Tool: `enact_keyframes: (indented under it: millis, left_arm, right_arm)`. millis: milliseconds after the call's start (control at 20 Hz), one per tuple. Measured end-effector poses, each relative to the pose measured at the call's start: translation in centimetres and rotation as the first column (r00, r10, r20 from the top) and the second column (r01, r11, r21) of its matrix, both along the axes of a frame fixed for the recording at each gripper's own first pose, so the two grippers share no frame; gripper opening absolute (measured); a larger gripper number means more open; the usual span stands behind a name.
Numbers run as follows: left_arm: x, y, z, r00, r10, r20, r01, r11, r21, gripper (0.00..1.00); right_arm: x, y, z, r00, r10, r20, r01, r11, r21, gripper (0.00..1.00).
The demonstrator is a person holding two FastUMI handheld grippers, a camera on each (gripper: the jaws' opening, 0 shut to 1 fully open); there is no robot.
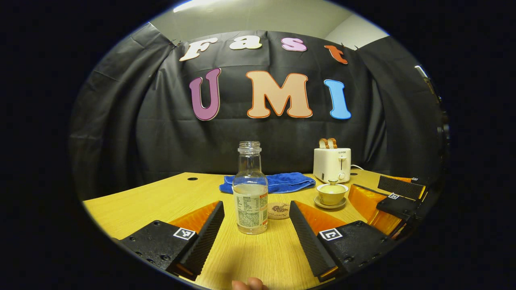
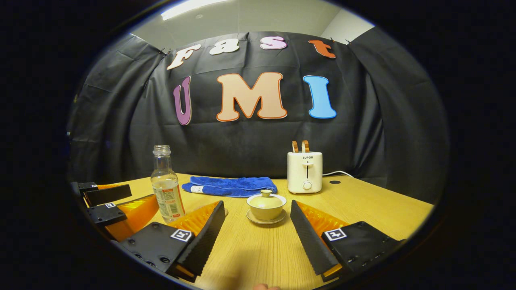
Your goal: Open the teacup lid with one hand, grasp the water bottle and pour water into the teacup with the other hand; after pouring, place the water bottle on the coaster and then close the teacup lid.
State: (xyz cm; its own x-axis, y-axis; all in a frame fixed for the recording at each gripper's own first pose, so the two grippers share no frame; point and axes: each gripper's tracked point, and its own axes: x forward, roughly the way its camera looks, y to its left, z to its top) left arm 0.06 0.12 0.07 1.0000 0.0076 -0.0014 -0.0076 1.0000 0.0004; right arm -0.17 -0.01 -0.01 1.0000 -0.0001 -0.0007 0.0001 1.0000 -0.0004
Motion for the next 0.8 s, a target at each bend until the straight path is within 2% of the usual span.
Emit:
enact_keyframes:
  millis: [500, 800]
  left_arm:
    - [0.0, 0.1, 0.1, 1.000, 0.000, 0.001, 0.000, 1.000, 0.001, 0.95]
    - [0.0, 0.1, 0.1, 1.000, 0.000, 0.001, 0.000, 1.000, 0.001, 0.95]
  right_arm:
    - [0.0, 0.0, -0.1, 1.000, 0.000, 0.000, 0.000, 1.000, 0.000, 1.00]
    - [1.8, -0.4, 0.0, 1.000, -0.021, 0.002, 0.021, 1.000, 0.000, 1.00]
